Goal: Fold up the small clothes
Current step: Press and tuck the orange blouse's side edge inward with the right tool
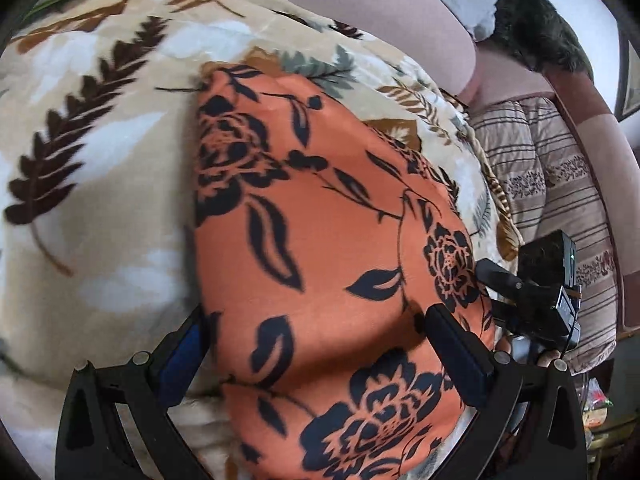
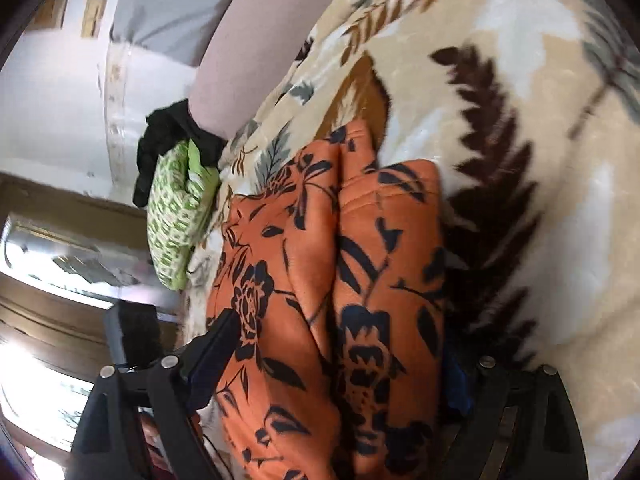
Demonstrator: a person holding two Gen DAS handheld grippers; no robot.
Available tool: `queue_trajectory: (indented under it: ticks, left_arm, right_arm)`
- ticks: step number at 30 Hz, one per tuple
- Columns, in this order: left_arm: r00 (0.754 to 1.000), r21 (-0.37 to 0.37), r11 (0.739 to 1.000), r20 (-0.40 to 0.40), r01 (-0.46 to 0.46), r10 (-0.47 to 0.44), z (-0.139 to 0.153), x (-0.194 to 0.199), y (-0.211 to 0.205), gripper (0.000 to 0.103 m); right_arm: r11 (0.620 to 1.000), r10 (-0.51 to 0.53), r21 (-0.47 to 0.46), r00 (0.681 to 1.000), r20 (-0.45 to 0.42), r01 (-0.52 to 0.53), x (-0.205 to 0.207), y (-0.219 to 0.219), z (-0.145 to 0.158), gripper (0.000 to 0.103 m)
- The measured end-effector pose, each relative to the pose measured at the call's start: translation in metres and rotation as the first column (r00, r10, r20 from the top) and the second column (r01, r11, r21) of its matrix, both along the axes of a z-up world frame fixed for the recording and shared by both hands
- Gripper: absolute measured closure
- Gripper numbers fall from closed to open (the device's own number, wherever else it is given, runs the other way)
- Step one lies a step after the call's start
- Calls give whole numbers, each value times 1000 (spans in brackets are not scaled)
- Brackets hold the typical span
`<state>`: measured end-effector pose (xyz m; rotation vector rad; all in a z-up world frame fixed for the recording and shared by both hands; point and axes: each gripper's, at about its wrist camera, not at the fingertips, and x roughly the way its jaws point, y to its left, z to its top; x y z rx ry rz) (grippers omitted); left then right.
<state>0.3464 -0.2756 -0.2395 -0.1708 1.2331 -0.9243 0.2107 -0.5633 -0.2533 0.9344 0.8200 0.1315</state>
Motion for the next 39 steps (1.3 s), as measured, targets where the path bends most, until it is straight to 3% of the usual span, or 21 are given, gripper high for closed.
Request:
queue_trajectory:
  ticks: [5, 7, 8, 15, 20, 28, 33, 39]
  left_arm:
    - [1000, -25, 999, -9, -20, 20, -7, 6, -5, 0]
    - [1000, -38, 999, -10, -27, 27, -8, 8, -6, 0]
    - [1000, -40, 999, -10, -30, 30, -8, 8, -8, 0]
    - [997, -18, 999, 56, -43, 44, 1, 0, -15, 6]
    - [994, -32, 997, 91, -63, 66, 22, -6, -2, 18]
    - [977, -53, 995, 191, -82, 91, 77, -28, 36, 18]
    - [959, -13, 997, 272, -81, 82, 109, -53, 73, 18]
    - [950, 34, 991, 291, -129, 113, 112, -76, 118, 18]
  right_arm:
    - [995, 67, -72, 998, 6, -66, 23, 26, 5, 14]
    - [995, 72, -65, 997, 19, -70, 28, 28, 2, 28]
    - [995, 78, -66, 997, 11, -77, 30, 28, -1, 41]
    - [992, 106, -66, 994, 2, -106, 33, 33, 1, 56]
    - [987, 106, -123, 994, 34, -101, 26, 46, 22, 58]
    - [986, 120, -128, 985, 123, -104, 6, 76, 63, 58]
    - [991, 127, -73, 974, 187, -115, -13, 103, 86, 59]
    - [988, 155, -30, 967, 204, -152, -26, 150, 91, 59]
